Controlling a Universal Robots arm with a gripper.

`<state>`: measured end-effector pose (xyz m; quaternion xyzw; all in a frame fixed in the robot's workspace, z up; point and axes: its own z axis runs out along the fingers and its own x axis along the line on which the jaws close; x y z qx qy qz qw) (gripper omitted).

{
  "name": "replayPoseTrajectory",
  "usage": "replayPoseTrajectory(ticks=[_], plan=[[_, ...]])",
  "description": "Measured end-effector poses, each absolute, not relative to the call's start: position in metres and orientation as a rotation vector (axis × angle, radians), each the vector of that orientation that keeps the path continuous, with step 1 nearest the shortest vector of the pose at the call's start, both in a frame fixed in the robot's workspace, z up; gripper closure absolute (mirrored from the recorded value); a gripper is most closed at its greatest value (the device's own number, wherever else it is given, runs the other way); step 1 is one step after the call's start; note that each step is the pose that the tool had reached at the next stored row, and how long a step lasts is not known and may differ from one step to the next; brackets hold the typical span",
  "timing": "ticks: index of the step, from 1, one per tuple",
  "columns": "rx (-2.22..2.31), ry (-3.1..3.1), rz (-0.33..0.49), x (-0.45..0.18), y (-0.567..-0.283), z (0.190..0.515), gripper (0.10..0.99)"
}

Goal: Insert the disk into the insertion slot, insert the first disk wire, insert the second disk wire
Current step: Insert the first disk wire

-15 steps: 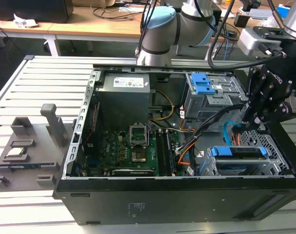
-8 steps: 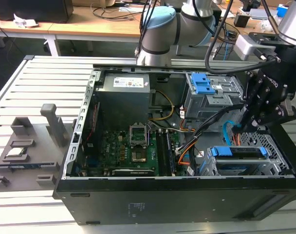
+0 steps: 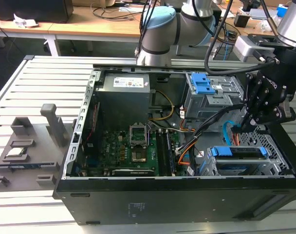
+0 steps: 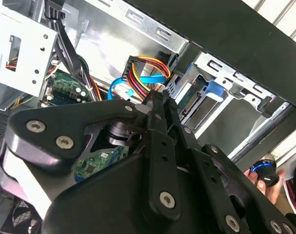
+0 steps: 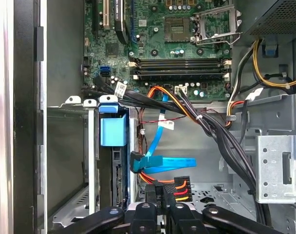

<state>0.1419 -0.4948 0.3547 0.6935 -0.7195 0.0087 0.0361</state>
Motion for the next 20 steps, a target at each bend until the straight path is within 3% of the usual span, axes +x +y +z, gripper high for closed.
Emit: replayPoseTrajectory(ticks=[9,20], plan=[[2.129,-2.209,0.028,0.142,-0.526,0.351,0.918],[2.129,-2.209,0.028,0.145,-0.527,0.341,0.918]])
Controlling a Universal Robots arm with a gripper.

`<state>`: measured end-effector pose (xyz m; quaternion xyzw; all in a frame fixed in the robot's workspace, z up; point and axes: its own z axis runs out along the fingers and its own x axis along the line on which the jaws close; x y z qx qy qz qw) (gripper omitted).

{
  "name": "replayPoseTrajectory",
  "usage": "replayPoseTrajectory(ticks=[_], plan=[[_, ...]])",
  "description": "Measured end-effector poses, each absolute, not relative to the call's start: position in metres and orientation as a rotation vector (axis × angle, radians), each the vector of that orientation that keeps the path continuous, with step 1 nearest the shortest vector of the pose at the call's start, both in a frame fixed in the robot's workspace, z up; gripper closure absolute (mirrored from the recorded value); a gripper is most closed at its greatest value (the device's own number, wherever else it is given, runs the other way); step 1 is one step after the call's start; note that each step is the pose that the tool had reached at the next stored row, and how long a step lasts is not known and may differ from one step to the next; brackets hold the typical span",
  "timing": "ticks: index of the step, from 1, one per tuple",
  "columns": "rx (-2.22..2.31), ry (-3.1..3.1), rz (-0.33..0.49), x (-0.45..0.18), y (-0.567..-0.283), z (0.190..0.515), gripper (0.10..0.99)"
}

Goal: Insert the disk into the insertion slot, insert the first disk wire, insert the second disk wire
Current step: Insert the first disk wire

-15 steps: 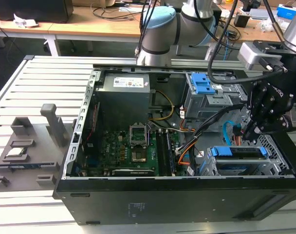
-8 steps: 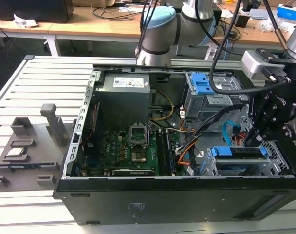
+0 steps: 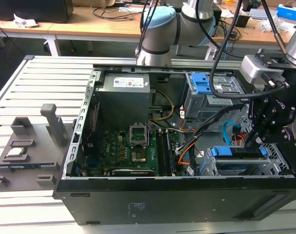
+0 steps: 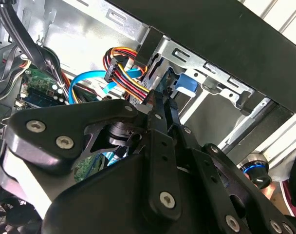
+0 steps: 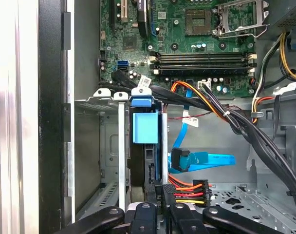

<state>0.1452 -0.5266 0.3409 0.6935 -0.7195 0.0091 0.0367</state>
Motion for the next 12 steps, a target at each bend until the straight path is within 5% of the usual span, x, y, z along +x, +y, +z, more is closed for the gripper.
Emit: replayPoseTrajectory(ticks=[12], plan=[[2.129,-2.21,0.028,0.1458,-0.5276,0.3414,0.918]])
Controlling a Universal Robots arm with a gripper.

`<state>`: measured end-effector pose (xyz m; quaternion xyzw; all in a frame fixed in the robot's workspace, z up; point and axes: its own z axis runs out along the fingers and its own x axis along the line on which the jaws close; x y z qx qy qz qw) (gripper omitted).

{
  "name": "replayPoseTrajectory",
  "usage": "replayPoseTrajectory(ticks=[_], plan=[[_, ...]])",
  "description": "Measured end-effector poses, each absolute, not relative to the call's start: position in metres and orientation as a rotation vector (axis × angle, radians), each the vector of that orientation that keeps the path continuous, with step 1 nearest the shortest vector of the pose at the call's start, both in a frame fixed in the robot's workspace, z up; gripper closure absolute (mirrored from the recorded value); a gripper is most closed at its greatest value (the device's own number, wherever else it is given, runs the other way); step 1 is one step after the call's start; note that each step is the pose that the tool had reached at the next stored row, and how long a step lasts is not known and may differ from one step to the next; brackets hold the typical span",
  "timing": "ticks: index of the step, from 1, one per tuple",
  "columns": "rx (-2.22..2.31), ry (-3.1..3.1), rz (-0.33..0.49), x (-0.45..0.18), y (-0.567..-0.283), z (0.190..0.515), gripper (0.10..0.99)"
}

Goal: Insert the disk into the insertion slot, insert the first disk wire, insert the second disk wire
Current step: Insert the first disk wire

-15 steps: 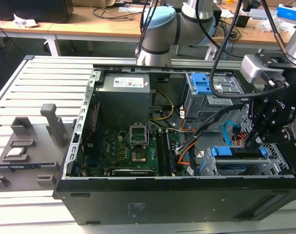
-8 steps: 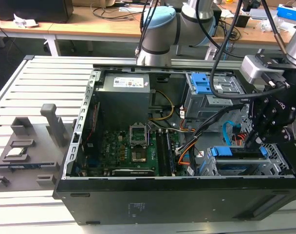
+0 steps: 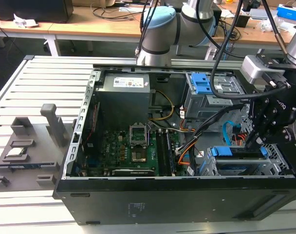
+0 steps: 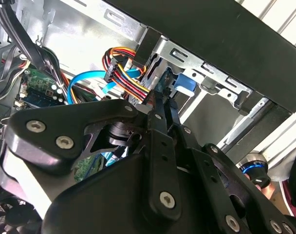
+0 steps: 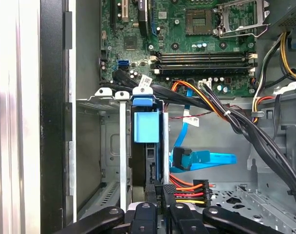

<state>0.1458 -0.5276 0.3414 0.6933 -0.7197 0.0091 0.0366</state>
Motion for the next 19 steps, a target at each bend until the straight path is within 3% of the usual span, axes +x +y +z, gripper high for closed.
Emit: replayPoseTrajectory(ticks=[19], plan=[[2.126,-2.218,0.02,0.1458,-0.53,0.3323,0.906]])
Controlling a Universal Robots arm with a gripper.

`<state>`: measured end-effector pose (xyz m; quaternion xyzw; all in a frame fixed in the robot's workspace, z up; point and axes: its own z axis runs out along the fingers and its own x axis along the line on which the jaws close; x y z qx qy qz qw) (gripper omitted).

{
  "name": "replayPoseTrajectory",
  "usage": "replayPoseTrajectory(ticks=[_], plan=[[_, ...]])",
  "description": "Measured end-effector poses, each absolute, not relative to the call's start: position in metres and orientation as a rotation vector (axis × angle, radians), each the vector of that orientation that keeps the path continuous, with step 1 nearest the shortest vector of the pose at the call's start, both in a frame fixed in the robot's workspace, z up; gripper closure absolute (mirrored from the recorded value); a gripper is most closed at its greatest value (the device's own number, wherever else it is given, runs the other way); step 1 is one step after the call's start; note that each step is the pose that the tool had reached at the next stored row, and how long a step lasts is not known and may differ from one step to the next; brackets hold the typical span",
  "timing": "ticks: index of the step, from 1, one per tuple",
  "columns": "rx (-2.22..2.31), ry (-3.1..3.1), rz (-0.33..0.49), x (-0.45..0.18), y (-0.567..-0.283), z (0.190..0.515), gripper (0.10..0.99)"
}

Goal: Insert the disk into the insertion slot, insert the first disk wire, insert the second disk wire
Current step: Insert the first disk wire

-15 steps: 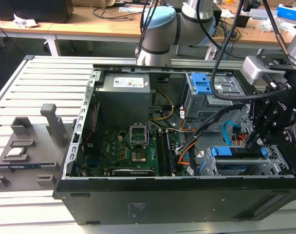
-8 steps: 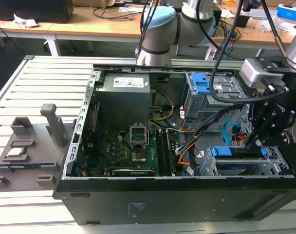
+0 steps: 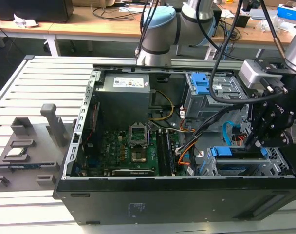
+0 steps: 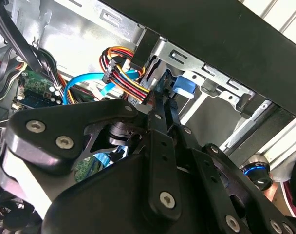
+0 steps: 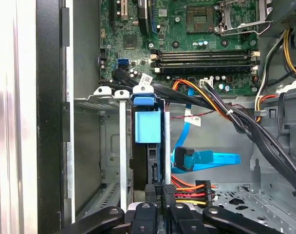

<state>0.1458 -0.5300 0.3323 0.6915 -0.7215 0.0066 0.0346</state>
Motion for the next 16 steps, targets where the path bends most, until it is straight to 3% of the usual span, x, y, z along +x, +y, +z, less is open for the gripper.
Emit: replayPoseTrajectory(ticks=[1,2,5,7,9,16], plan=[[2.126,-2.218,0.021,0.146,-0.53,0.332,0.906],[2.125,-2.218,0.022,0.146,-0.53,0.333,0.843],[2.125,-2.217,0.023,0.146,-0.529,0.354,0.843],[2.125,-2.217,0.023,0.146,-0.526,0.365,0.859],[2.125,-2.217,0.023,0.146,-0.525,0.377,0.98],[2.125,-2.217,0.023,0.146,-0.525,0.387,0.98]])
